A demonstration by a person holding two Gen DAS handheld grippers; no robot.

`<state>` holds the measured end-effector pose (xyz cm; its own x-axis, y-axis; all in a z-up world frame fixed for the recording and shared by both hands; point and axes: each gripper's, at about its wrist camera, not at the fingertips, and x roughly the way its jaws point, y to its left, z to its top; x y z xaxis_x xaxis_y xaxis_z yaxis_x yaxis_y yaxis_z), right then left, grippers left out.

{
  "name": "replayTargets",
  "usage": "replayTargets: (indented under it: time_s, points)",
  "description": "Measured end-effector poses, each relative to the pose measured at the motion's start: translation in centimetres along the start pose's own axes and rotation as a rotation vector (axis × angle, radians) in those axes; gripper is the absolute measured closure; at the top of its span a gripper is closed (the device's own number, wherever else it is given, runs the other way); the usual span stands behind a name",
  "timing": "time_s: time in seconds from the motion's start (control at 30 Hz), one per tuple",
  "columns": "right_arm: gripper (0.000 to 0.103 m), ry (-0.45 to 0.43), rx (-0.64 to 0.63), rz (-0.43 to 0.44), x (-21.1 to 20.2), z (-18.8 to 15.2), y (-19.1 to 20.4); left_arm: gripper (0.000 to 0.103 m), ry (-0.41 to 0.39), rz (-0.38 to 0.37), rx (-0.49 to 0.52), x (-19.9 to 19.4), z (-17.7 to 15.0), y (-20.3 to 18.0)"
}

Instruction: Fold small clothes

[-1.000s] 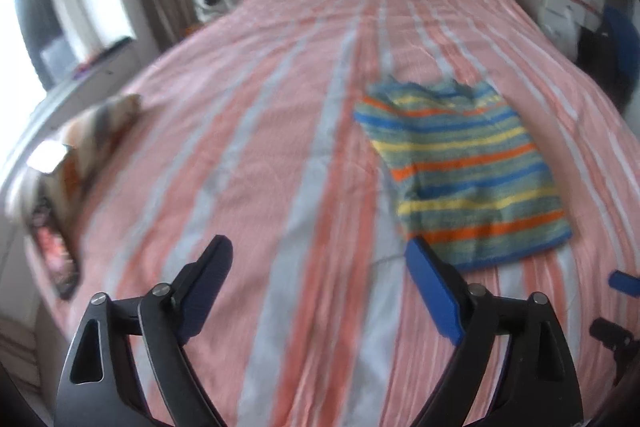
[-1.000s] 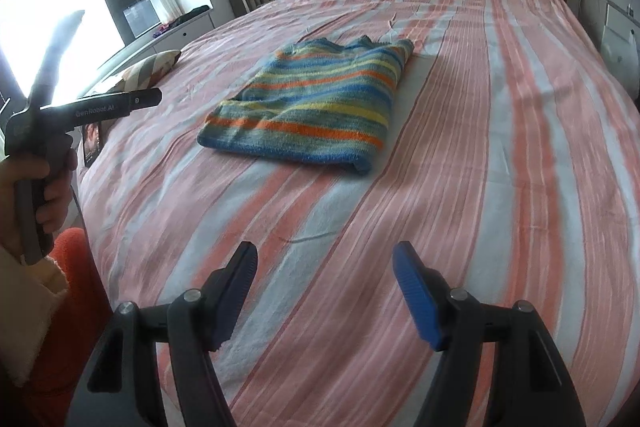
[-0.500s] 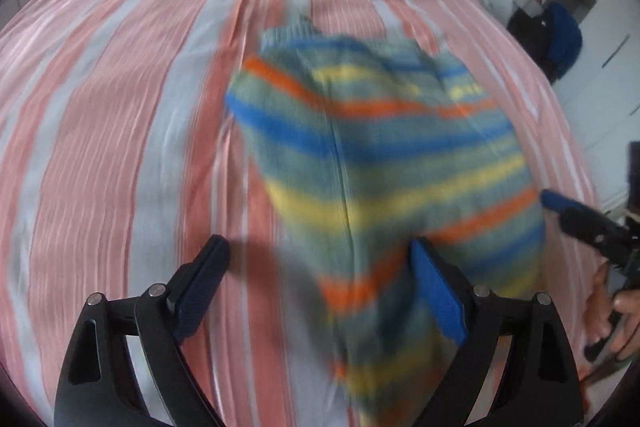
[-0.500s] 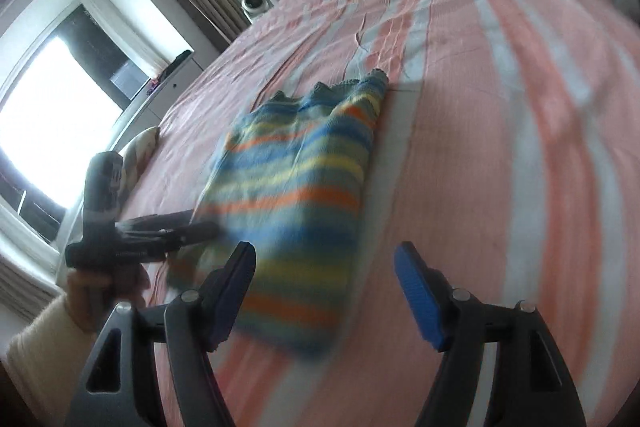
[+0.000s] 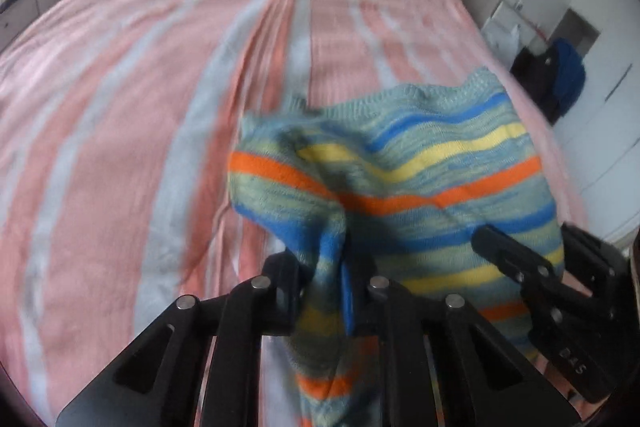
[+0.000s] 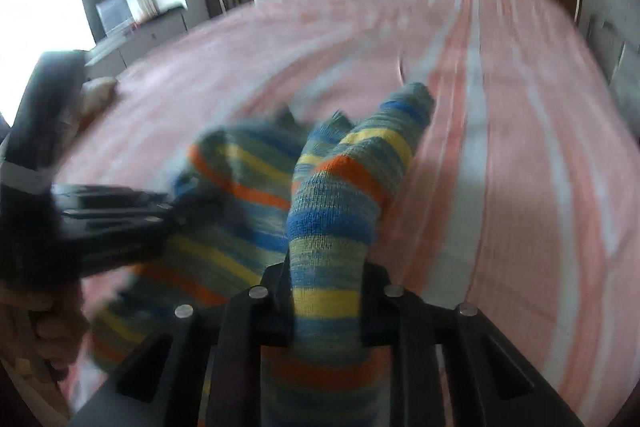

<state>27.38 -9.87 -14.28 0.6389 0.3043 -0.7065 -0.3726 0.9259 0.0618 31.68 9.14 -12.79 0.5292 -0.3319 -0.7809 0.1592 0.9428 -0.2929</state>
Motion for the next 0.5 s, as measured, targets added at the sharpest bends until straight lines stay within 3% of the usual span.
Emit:
replayTargets:
  time_s: [0.17, 0.2, 0.23, 0.27, 0.3, 0.33, 0.37, 0.5]
  points:
    - [0.081, -0.125, 0.057, 0.042, -4.3, 1.5, 0.7, 0.087, -0.097, -0.004, 0.013, -4.7, 2.3, -0.7]
    - [0.081, -0.128, 0.074, 0.039, -4.2, 2.1, 0.5, 0.081, -0.102, 0.007, 0.011, -4.5, 2.7, -0.7]
    - [0.08, -0.123, 0.097, 0.036, -3.8, 2.6, -0.1, 0.064, -0.095, 0.031, 0.01, -3.9, 3.0, -0.7]
    - [0.074, -0.103, 0.135, 0.02, -2.9, 2.8, -1.1, 0.051, -0.081, 0.082, 0.014, -2.9, 3.2, -0.6]
    - [0.051, -0.086, 0.155, -0.017, -2.3, 2.8, -1.5, 0.03, -0.074, 0.146, 0.013, -2.2, 3.0, -0.3]
    - [0.035, -0.068, 0.179, -0.086, -2.0, 2.4, -2.5, 0.027, -0.082, 0.207, 0.007, -2.1, 2.1, 0.1]
    - [0.011, -0.065, 0.198, -0.121, -2.5, 1.7, -3.5, 0.027, -0.097, 0.224, 0.005, -2.5, 1.3, 0.3]
    - [0.009, -0.086, 0.137, -0.198, -6.8, -1.2, -4.3, 0.019, -0.2, 0.291, 0.057, -6.3, -3.5, -0.2]
